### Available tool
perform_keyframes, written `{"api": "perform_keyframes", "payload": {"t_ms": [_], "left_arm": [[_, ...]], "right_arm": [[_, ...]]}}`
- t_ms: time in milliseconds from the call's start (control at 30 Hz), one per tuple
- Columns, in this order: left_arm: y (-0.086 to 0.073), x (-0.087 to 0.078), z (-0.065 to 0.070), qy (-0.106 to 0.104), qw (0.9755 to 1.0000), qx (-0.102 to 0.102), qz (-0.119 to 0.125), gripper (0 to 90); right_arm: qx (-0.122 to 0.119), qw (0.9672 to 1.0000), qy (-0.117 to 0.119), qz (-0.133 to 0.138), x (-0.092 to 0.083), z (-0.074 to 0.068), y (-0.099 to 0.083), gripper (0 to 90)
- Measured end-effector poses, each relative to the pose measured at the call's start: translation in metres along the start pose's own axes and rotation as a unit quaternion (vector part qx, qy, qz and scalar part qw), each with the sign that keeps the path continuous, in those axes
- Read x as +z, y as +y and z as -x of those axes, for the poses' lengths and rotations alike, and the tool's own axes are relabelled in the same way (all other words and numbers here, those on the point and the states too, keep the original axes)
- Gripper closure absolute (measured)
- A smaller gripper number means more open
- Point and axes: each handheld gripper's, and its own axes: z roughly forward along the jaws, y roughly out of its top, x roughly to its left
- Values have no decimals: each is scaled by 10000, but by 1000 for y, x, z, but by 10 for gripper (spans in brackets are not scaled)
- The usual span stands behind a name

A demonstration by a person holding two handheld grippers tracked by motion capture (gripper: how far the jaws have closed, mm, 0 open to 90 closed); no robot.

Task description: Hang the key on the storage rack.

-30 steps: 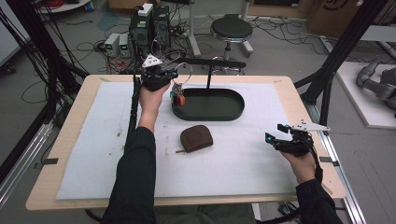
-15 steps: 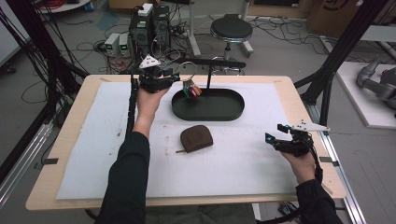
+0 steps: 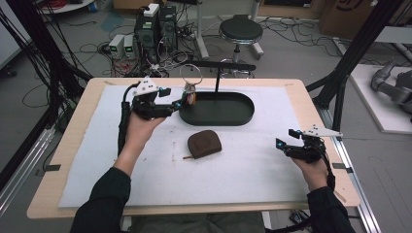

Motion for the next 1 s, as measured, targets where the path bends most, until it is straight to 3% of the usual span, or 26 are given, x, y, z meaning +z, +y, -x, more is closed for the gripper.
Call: {"api": "perform_keyframes", "payload": {"t_ms": [100,233,333,467,800,1000], "left_arm": [[-12,-20,11,6,9998,178,-32,337],[-28,-38,21,4,9998,219,-12,324],[-36,-45,25,11,9998,206,-12,311],[-59,-60,32,115,9999,126,23,292],[-89,-84,30,299,9995,-71,1,285],[-98,-85,28,316,9993,-196,11,285]], "right_arm": [[-27,10000,-4,11,2,0,0,273],[-26,10000,0,5,4,0,1,273],[-41,10000,-13,3,4,0,1,273],[-44,10000,-17,3,4,-1,1,272],[-29,10000,-26,-8,4,-2,1,272],[-62,10000,-19,1,3,-2,1,272]]}}
